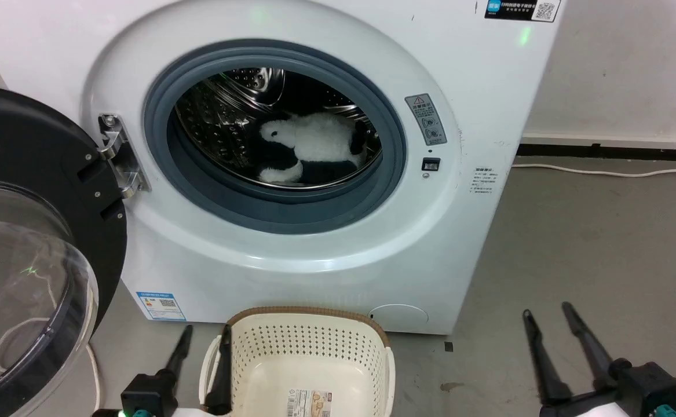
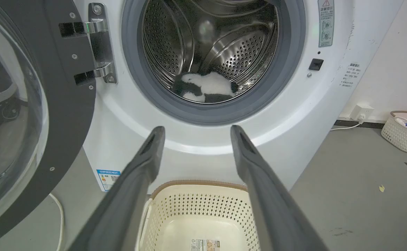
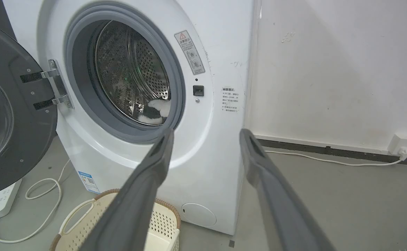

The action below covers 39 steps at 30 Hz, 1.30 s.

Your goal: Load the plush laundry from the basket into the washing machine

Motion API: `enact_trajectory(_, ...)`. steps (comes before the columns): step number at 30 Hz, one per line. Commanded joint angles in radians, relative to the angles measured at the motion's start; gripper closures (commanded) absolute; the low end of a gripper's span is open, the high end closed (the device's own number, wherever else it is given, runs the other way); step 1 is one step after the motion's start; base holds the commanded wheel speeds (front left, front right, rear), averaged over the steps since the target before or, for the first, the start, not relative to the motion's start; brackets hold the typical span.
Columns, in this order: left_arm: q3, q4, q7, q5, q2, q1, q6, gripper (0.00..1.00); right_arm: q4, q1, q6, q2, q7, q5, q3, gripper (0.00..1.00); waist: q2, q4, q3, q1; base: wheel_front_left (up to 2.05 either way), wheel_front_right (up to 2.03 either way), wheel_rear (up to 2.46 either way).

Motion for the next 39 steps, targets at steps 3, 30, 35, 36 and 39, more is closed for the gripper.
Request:
enact_trajectory(3,-0.002,0.0,0.001,0.0,0.0,0.0,0.0,1.0,0.0,0.0,0.0,0.0,0.0,-0.001,-0.001,1.0,0.0,0.0,0.0,0.0,0.0,0.0,0.0)
enact_trajectory(30,0.015,-0.04,0.058,0.038,-0.006,-0.012,0.01,1.0,-0.009,-0.02,0.0,0.001,0.057,-0.019,-0.002,1.0,0.0,-0.002,0.005,0.0,0.0,0.0,0.0)
enact_trajectory(35,0.02,-0.052,0.074,0.049,-0.008,-0.015,0.013,1.0,-0.011,-0.026,0.0,0.001,0.074,-0.024,-0.003,1.0,0.0,-0.002,0.007,0.0,0.0,0.0,0.0)
enact_trajectory(36,0.02,-0.053,0.076,0.05,-0.008,-0.015,0.013,1.0,-0.011,-0.027,0.0,0.001,0.076,-0.025,-0.003,1.0,0.0,-0.002,0.007,0.0,0.0,0.0,0.0)
enact_trajectory(39,0.022,-0.058,0.082,0.054,-0.008,-0.017,0.014,1.0,-0.012,-0.029,0.0,0.001,0.082,-0.027,-0.003,1.0,0.0,-0.002,0.008,0.0,0.0,0.0,0.0)
